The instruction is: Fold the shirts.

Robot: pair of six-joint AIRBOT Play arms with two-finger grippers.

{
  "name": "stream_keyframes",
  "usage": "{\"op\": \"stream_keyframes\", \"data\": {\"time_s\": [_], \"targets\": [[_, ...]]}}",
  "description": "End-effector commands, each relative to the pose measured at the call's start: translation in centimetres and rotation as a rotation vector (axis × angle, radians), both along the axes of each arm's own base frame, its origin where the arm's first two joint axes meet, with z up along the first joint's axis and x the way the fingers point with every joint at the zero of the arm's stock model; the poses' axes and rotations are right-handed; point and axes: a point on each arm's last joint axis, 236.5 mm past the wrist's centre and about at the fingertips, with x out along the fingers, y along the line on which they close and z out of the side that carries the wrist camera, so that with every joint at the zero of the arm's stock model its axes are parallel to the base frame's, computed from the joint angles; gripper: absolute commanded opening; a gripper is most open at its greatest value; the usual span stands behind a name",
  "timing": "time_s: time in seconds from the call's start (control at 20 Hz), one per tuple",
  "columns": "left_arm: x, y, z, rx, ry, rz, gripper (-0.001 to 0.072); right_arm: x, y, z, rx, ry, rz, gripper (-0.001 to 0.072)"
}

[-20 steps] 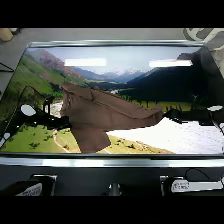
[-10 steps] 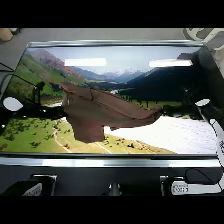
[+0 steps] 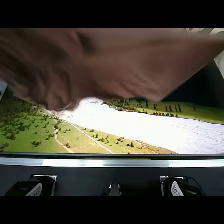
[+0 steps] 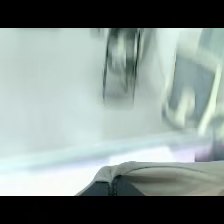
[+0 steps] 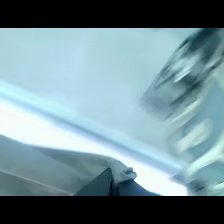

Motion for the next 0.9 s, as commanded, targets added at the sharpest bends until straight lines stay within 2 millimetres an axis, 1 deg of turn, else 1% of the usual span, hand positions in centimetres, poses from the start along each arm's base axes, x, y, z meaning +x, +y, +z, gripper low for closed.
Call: {"op": "stream_keyframes", "data": {"time_s": [0.0,0.05,0.1,0.15,0.25,0.35,0.4,0.45,0.5,0.55,0.6,0.7,0.8,0.85], "targets": [[-10.0,1.1,8.0,-0.051,-0.276,0.036,0.002,-14.0,-1.2,9.0,-0.089,-0.292,-0.235,0.0014],[-10.4,1.4,7.6,-0.044,-0.273,0.053,0.0019,-15.0,-1.2,9.3,-0.106,-0.307,-0.254,0.0014],[-10.1,1.7,7.0,-0.054,-0.254,0.065,0.0019,-15.3,-1.2,9.3,-0.109,-0.311,-0.258,0.0014],[-9.6,2.0,6.6,-0.086,-0.228,0.074,0.002,-15.0,-1.3,9.1,-0.108,-0.301,-0.256,0.0014],[-8.5,2.1,6.1,-0.106,-0.198,0.071,0.0019,-13.5,-1.5,7.9,-0.094,-0.244,-0.243,0.0014],[-7.2,2.0,5.5,-0.104,-0.169,0.071,0.0019,-11.2,-2.1,5.8,-0.084,-0.151,-0.238,0.0014],[-6.1,2.0,4.6,-0.124,-0.121,0.072,0.0018,-9.9,-2.4,4.6,-0.074,-0.097,-0.23,0.0014],[-4.6,2.2,3.1,-0.15,-0.043,0.079,0.0019,-8.3,-2.5,3.0,-0.058,-0.031,-0.212,0.0014],[-2.8,2.3,1.0,-0.125,0.041,0.092,0.002,-6.7,-2.8,1.0,-0.047,0.048,-0.203,0.0014],[-0.6,2.7,-2.0,-0.085,0.154,0.12,0.002,-4.9,-3.3,-2.0,-0.047,0.167,-0.192,0.0014],[1.6,3.3,-5.3,-0.044,0.273,0.148,0.002,-2.9,-4.0,-5.8,-0.06,0.316,-0.178,0.0014],[6.0,3.9,-13.4,0.022,0.533,0.174,0.0021,0.7,-4.8,-14.1,-0.042,0.624,-0.123,0.0013],[10.1,3.3,-22.0,0.058,0.749,0.154,0.0021,4.9,-5.4,-20.4,0.015,0.787,-0.079,0.0013],[12.0,3.0,-26.4,0.064,0.84,0.147,0.002,6.9,-5.9,-23.9,0.041,0.867,-0.068,0.0013]]}}
